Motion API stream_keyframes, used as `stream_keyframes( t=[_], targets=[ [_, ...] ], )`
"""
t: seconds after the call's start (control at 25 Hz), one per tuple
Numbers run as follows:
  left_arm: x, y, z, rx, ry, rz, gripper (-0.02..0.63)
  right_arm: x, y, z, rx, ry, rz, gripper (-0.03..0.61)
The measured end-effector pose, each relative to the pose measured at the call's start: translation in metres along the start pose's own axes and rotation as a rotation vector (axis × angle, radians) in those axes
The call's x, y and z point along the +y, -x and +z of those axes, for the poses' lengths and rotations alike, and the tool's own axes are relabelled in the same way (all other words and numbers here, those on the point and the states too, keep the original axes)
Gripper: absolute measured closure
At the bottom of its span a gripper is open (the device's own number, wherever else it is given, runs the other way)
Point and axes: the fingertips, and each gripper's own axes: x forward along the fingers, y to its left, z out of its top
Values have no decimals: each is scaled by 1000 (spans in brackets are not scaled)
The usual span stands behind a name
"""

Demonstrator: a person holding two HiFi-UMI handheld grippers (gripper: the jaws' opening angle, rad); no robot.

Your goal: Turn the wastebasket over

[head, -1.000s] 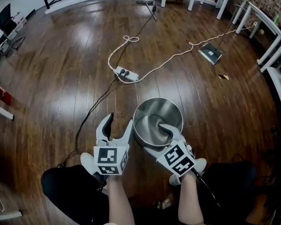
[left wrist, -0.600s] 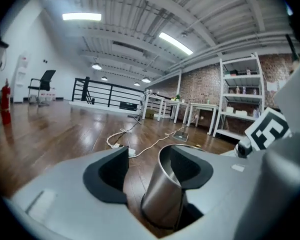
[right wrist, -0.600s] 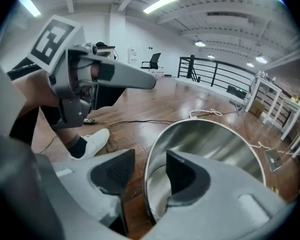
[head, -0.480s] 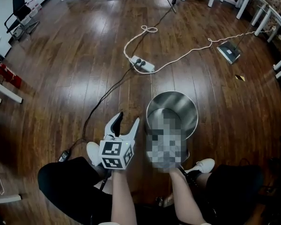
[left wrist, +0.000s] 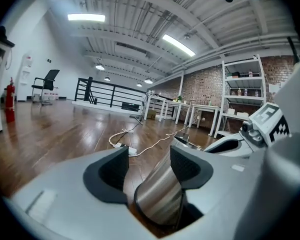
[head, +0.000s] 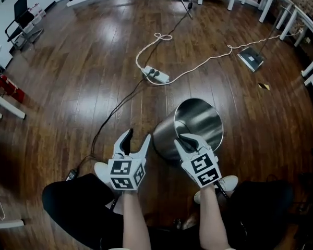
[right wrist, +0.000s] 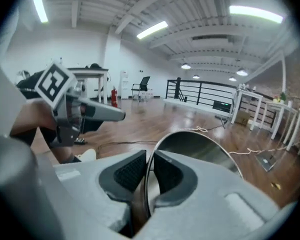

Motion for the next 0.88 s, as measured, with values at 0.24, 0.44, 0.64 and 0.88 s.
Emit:
stream_keyframes(
  t=[0.24, 0.44, 0.64, 0.88],
  targets=[
    [-16, -2, -5, 5, 18, -38, 327, -31, 34, 10, -275, -250, -16, 541],
    [-23, -3, -11, 20, 12, -55, 327, -36, 43, -3, -407, -313, 22, 541],
    [-26, -2, -16, 32, 10, -63, 327, -84, 62, -34, -434, -505, -107, 538],
    [-37, -1, -21, 37, 1, -91, 327, -141, 85, -101, -262, -642, -375, 529]
  ],
)
